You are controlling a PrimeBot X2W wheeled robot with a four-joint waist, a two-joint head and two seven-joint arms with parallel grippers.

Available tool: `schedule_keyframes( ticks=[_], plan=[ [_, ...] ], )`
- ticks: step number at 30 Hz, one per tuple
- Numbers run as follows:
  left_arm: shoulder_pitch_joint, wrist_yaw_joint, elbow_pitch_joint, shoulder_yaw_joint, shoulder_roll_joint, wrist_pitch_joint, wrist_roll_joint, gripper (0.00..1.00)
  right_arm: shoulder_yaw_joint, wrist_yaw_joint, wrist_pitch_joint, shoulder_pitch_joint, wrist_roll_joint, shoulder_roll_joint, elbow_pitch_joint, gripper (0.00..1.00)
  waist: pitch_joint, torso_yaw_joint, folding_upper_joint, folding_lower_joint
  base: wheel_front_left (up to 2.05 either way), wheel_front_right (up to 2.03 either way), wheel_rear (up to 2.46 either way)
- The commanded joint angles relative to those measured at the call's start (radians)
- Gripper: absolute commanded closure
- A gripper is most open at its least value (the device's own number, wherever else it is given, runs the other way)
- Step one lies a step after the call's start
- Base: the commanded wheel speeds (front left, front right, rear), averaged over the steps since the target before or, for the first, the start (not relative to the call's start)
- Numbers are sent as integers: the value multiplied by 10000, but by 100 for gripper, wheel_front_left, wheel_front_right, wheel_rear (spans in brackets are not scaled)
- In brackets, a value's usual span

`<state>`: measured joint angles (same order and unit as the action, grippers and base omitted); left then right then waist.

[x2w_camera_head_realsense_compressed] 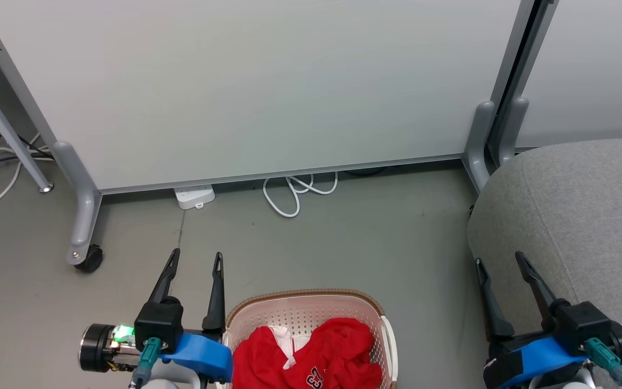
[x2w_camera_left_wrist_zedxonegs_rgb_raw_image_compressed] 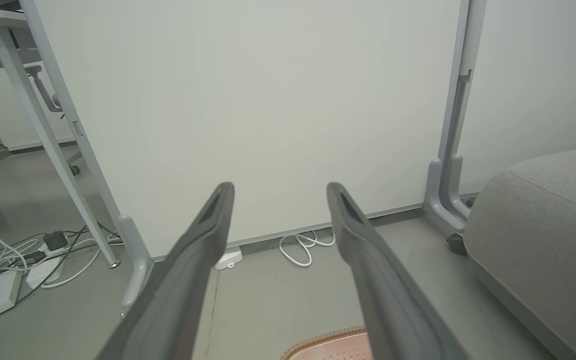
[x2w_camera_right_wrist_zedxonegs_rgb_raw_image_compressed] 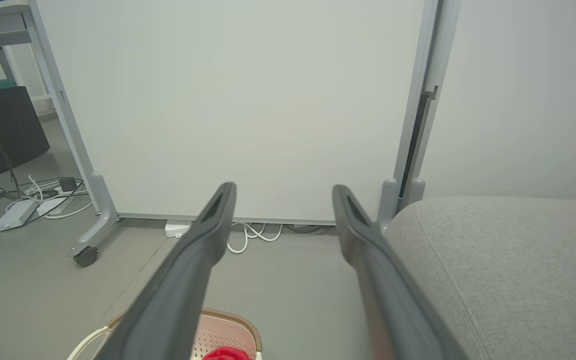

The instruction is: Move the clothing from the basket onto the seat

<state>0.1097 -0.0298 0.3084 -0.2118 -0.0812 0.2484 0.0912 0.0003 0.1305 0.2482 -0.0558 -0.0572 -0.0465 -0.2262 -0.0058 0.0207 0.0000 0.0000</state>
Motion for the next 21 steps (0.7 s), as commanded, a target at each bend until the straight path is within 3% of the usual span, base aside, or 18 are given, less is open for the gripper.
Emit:
schedule_keyframes(
  ticks=[1, 21],
  plan=[
    [154, 12, 21, -66, 22, 88, -246, 0, 17, 3, 94, 84, 220, -65, -3, 0, -3, 10, 0, 0, 0, 0, 0],
    [104, 129, 192, 79, 118, 183, -664, 0, 47, 4, 190, 105, 502, -66, -36, 0, 6, 29, 0, 0, 0, 0, 0]
  ],
)
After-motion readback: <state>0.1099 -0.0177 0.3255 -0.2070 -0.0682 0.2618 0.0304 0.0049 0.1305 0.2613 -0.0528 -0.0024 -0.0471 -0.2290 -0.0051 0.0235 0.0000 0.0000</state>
